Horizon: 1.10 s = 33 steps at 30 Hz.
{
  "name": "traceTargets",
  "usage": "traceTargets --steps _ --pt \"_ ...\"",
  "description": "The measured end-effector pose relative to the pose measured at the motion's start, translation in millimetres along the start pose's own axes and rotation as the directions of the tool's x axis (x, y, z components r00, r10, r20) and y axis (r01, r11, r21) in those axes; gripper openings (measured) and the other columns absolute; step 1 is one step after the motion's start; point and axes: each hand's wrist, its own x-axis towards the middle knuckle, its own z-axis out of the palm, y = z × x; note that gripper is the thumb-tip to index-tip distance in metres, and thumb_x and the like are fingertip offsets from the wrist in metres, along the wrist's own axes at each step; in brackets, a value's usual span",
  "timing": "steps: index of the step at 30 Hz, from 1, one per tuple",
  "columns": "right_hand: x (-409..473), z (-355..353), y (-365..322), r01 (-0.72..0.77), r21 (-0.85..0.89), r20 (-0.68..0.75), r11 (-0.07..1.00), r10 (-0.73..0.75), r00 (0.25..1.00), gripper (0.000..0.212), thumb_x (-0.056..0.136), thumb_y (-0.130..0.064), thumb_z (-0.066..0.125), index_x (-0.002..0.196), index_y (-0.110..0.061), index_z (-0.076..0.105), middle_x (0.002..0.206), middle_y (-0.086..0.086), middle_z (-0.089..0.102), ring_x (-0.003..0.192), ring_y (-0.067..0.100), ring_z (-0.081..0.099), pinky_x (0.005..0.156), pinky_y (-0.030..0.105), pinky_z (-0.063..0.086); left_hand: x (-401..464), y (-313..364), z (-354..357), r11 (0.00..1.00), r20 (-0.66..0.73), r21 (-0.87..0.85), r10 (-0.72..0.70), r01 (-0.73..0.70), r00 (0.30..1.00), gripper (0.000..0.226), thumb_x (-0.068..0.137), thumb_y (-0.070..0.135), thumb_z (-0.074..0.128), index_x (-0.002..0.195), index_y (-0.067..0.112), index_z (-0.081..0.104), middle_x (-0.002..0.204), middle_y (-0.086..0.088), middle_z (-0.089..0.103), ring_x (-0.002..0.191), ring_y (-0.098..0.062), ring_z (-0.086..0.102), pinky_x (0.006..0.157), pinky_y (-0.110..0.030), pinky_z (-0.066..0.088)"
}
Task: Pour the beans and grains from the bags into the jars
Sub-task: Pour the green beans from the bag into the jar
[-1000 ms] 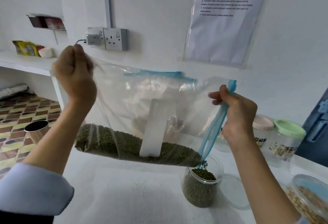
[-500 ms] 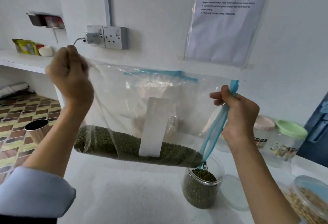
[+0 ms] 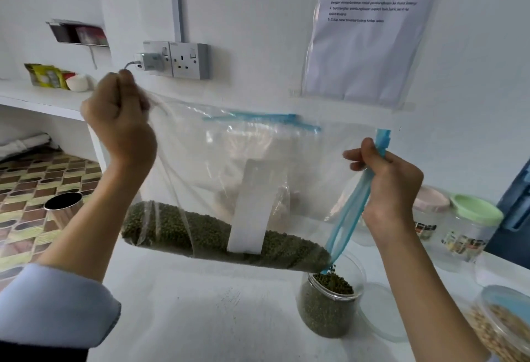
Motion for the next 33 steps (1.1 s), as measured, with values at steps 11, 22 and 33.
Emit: traceTargets --steps 11,22,33 --pt "-3 4 7 0.038 -0.029 0.027 0.999 -0.037 0.999 0.025 0.089 -0.019 0.065 0.064 -0.016 0.069 0.063 -0.009 0.071 0.056 0.003 0.056 0.071 0.018 0.046 -2 8 7 0.998 0.013 0.038 0.044 -0.045 0.999 0.044 0.098 0.018 0.043 0.054 0.02 0.039 0.043 0.014 0.041 0.04 -0.008 0.033 0.043 -0.027 0.021" --pt "-11 8 9 0.121 -0.075 0.081 0.99 -0.115 0.99 0.023 0.089 -0.017 0.065 0.067 -0.016 0.07 0.062 -0.012 0.07 0.056 0.0 0.057 0.063 0.011 0.045 -8 22 10 0.975 0.079 0.197 0.093 -0.107 0.993 0.049 0.094 0.054 0.042 0.055 0.03 0.025 0.043 0.019 0.037 0.042 0.0 0.025 0.047 -0.016 0.013" --pt "0 -2 5 0.095 -0.052 -0.02 0.994 -0.096 0.995 0.025 0.09 -0.019 0.065 0.065 -0.016 0.069 0.061 -0.013 0.07 0.053 0.0 0.054 0.063 0.013 0.046 5 12 2 0.978 -0.037 0.197 0.083 -0.074 0.996 0.05 0.098 0.031 0.049 0.054 0.028 0.024 0.041 0.019 0.034 0.042 0.001 0.024 0.047 -0.014 0.013"
